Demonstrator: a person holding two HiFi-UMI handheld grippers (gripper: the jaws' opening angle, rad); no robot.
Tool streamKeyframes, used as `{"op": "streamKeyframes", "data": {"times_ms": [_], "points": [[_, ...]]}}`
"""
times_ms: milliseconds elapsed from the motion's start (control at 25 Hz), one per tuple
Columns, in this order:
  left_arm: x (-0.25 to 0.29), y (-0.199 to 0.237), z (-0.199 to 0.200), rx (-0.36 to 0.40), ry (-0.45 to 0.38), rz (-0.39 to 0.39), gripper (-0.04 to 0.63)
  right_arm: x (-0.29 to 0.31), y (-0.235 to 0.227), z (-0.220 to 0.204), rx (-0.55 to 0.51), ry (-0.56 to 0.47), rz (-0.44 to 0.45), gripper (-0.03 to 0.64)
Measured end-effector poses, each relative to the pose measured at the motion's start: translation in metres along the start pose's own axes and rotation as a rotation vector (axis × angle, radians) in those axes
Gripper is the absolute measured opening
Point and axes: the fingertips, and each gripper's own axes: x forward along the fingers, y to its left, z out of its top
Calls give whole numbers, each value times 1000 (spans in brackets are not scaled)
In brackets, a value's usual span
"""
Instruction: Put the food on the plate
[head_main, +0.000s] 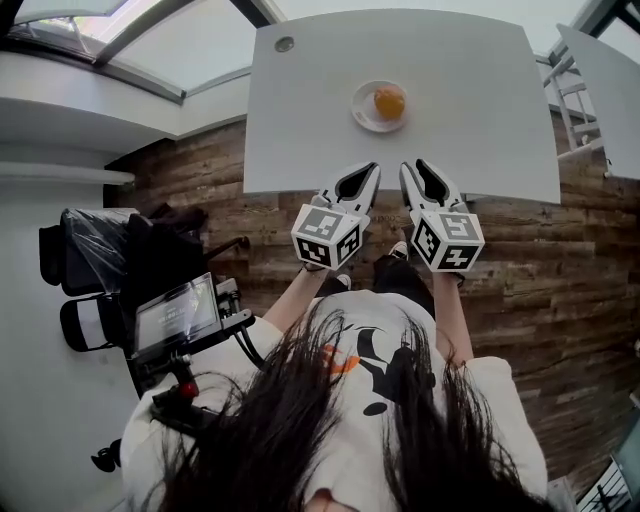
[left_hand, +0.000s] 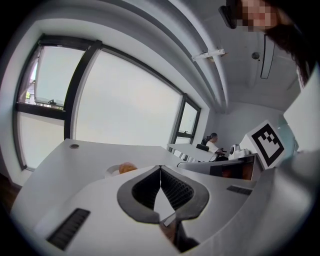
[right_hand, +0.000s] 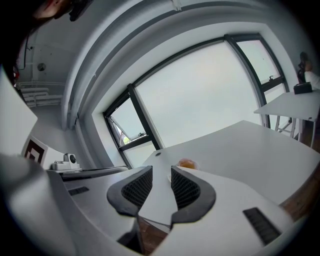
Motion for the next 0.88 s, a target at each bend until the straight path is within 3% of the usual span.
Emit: {"op": "streamKeyframes", "data": {"times_ms": [200,440,880], "points": [[2,-7,1,10,-4,-27,6,-5,-5,-3,26,-8,-20,124],[-87,18,-4,15,-42,-86,6,-15,89,-31,8,-24,-48,124],[-189,30,-32,5,-62,-174,6,-46,181,-72,29,-71,-116,124]]}}
